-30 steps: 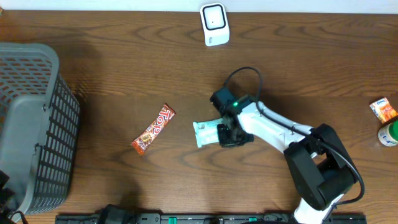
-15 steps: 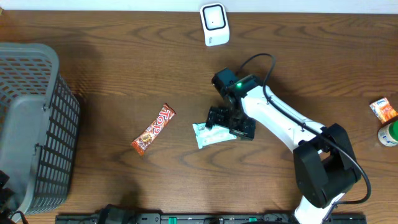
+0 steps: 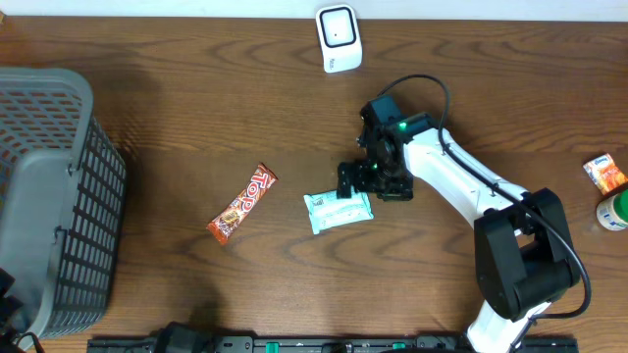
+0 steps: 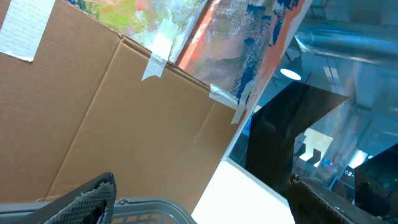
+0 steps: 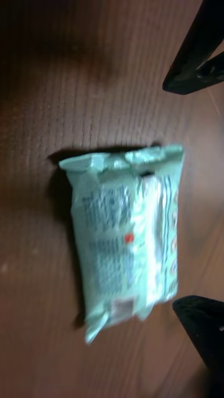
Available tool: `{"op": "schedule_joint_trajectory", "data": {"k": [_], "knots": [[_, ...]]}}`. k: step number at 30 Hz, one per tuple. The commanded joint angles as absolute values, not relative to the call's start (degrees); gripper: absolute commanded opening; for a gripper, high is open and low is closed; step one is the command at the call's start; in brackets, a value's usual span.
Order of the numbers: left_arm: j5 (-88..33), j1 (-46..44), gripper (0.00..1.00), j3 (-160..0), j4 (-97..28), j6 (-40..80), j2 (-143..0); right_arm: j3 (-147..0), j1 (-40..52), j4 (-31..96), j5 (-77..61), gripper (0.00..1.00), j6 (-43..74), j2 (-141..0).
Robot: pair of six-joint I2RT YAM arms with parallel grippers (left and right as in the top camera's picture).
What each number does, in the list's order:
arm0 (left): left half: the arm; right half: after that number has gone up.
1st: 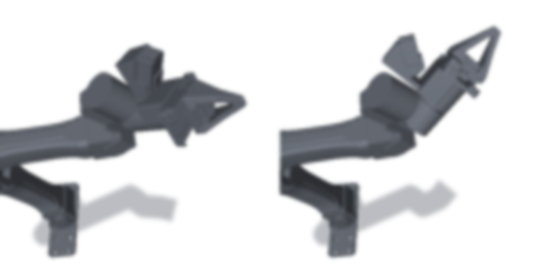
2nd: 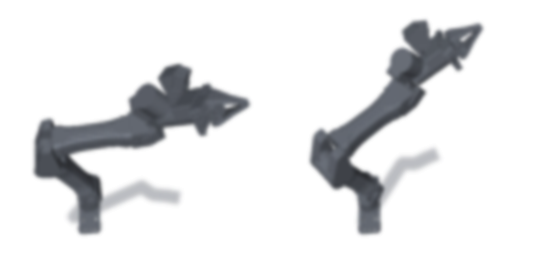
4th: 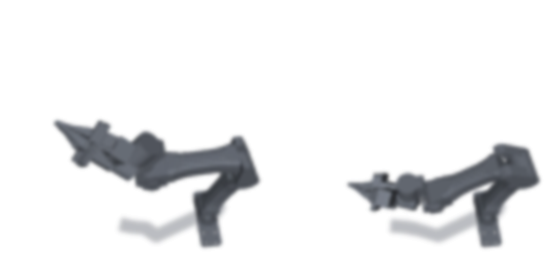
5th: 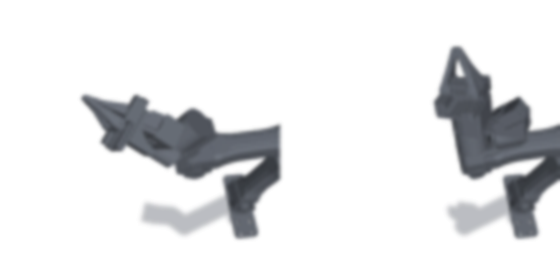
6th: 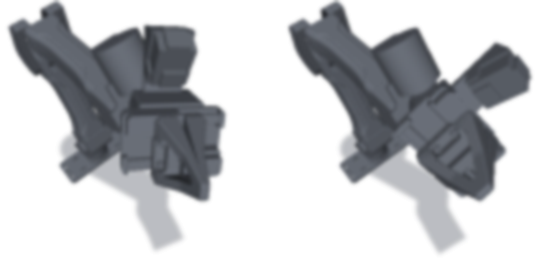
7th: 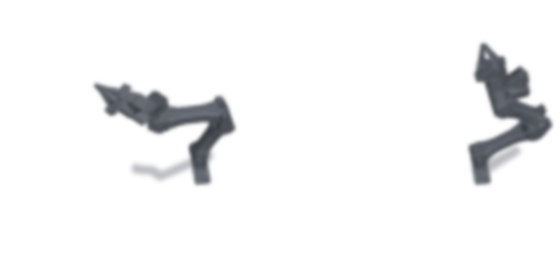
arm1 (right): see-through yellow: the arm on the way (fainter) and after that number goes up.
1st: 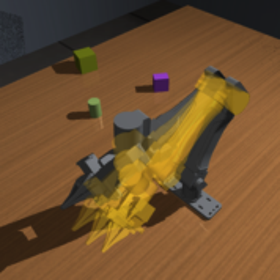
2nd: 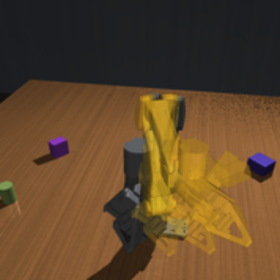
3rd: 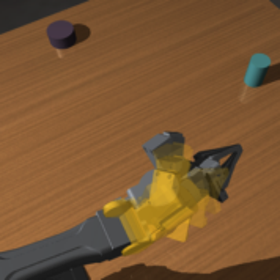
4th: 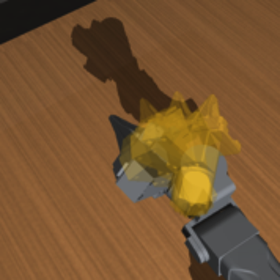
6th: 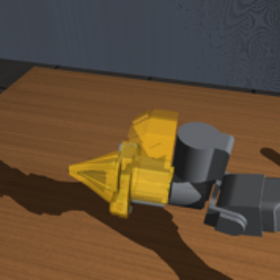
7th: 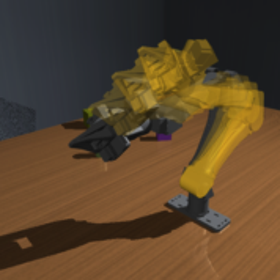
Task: Scan the item barcode
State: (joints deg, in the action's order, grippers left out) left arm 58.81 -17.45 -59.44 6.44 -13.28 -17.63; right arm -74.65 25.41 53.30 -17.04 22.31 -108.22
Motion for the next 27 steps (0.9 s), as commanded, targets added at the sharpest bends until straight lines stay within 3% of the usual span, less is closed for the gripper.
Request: {"op": "schedule_joint_trajectory", "data": {"k": [1, 12, 15, 21, 26, 27], "knots": [[58.9, -17.5, 0.88, -59.1, 6.7, -12.8, -18.2, -72.1, 25.2, 52.4, -17.4, 0.99, 12.1, -108.4], [58.9, -17.5, 0.88, -59.1, 6.7, -12.8, -18.2, -63.4, 26.2, 41.6, -22.3, 0.97, 13.9, -112.5], [58.9, -17.5, 0.88, -59.1, 6.7, -12.8, -18.2, -63.1, 26.6, 40.9, -23.0, 0.78, 13.9, -116.3], [58.9, -17.5, 0.88, -59.1, 6.7, -12.8, -18.2, -63.1, 26.7, 42.0, -23.0, 0.28, 11.4, -121.1], [58.9, -17.5, 0.88, -59.1, 6.7, -12.8, -18.2, -63.3, 26.7, 42.0, -23.0, 0.01, 11.0, -120.1], [58.9, -17.5, 0.88, -59.1, 6.7, -12.8, -18.2, -63.4, 26.6, 42.1, -23.2, 0.01, 11.0, -119.5]]}}
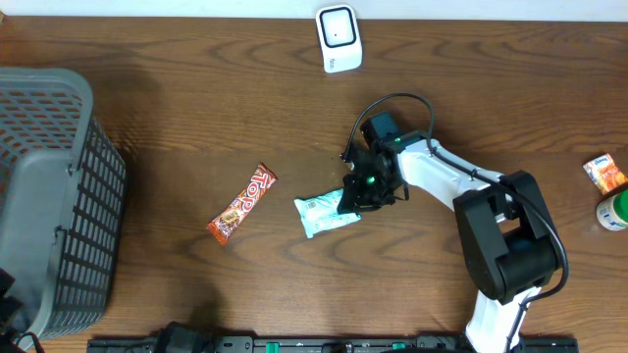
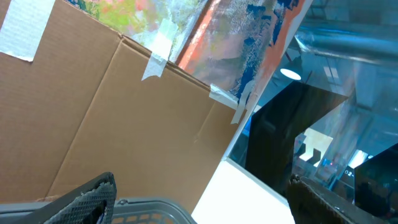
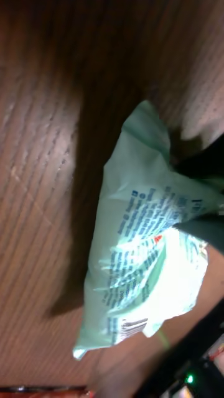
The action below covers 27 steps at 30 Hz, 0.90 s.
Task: Scan the item barcode
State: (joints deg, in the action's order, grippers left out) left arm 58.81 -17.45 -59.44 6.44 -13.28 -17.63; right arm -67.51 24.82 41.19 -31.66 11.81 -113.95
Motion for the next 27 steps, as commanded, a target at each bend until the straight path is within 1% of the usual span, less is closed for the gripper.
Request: {"op": "schedule_joint_trajectory", "data": {"k": [1, 6, 11, 17, 21, 27], "knots": [[58.9, -17.5, 0.88, -59.1, 6.7, -12.8, -18.2, -63.4, 26.5, 42.1, -23.9, 0.01, 11.0, -118.9], [58.9, -17.5, 0.88, -59.1, 6.7, -12.8, -18.2, -65.2, 24.8, 45.9, -31.9, 0.01, 4.9, -112.4], [58.9, -17.5, 0.88, -59.1, 6.7, -12.8, -18.2, -66.8, 21.8, 50.8, -34.0, 0.01, 1.0, -101.9], [58.9, -17.5, 0.88, -59.1, 6.7, -12.8, -18.2, -66.8, 19.3, 51.2, -39.6, 0.01, -4.9, -88.7], [59.0, -17.5, 0.88, -59.1, 6.7, -12.8, -18.2, -66.8, 19.0, 51.0, -39.5, 0.01, -6.5, -79.3], [59.7, -17.5, 0.88, -59.1, 6.7, -12.8, -18.2, -66.8, 19.0, 51.0, -37.0, 0.01, -6.4, -71.3]]}}
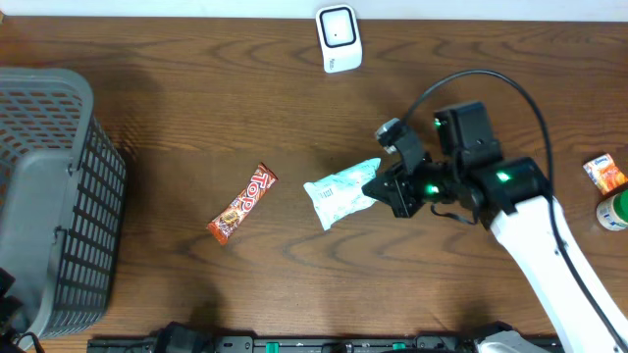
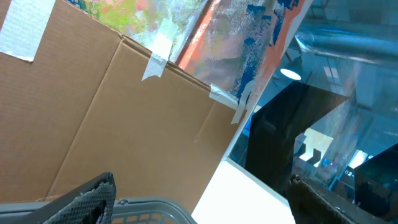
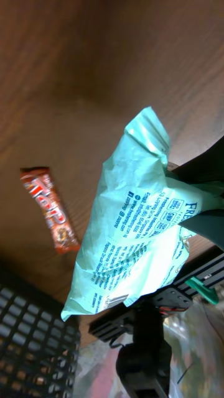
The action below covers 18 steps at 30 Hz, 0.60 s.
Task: Scan the item barcode
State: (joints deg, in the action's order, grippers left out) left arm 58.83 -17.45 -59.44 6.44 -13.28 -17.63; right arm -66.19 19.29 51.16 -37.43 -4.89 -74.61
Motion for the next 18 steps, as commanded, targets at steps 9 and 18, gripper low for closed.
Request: {"op": "schedule_joint_trajectory", "data": {"k": [9, 18], "knots": [[59.6, -17.5, 0.88, -59.1, 6.5, -12.8, -18.2, -66.8, 19.2, 42.6, -10.7, 0.01, 0.8, -70.2], [59.7, -17.5, 0.88, -59.1, 6.5, -12.8, -18.2, -66.8, 19.2, 16.0, 16.4, 0.01, -5.9, -78.6]]}}
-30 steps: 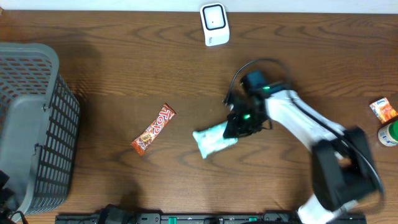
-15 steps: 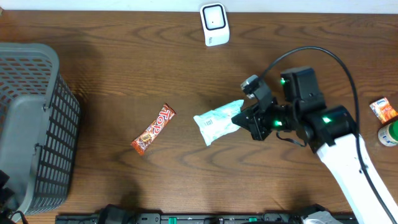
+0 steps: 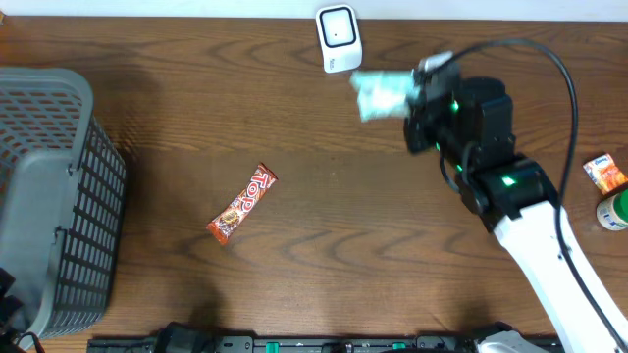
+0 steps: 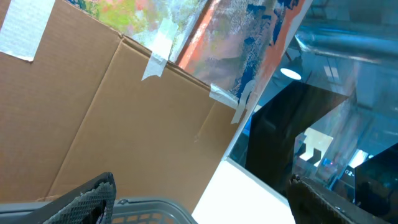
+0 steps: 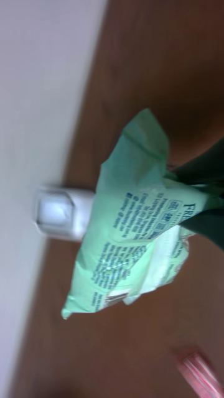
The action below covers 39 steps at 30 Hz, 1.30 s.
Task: Scan the item barcode
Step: 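Hold the mint-green pack against the white scanner with the right gripper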
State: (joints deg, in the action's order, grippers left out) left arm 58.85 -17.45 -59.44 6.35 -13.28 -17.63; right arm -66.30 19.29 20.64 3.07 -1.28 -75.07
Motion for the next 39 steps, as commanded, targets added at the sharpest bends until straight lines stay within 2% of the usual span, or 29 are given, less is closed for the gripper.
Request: {"op": "schedule_joint_trajectory", "data": {"k": [1, 8, 10, 20, 24, 28, 39], "knots": [[59.7, -17.5, 0.88, -59.1, 6.5, -12.8, -18.2, -66.8, 19.2, 12.8, 18.1, 0.01, -8.1, -80.4], [59.7, -17.5, 0.88, -59.1, 6.5, -12.8, -18.2, -66.8, 19.5, -9.7, 28.4, 0.01, -21.1, -94.1], [59.7, -17.5, 0.88, -59.1, 6.5, -12.8, -18.2, -66.8, 20.4, -19.9, 29.3, 0.01, -29.3, -99.3], [59.7, -17.5, 0.88, -59.1, 6.5, -12.8, -18.2, -67.9, 25.5, -52.0, 28.2, 0.01, -59.0, -116.7], [59.7, -17.5, 0.88, -59.1, 6.5, -12.8, -18.2, -72.1, 25.6, -56.9, 27.6, 0.01, -69.9, -124.1], [59.7, -17.5, 0.88, -59.1, 6.5, -12.8, -18.2, -78.1, 25.6, -58.9, 26.9, 0.01, -73.0, -129.8], [59.7, -17.5, 0.88, -59.1, 6.5, -12.8, -18.2, -89.6, 26.8, -51.6, 24.2, 0.01, -81.8, -139.1]]}}
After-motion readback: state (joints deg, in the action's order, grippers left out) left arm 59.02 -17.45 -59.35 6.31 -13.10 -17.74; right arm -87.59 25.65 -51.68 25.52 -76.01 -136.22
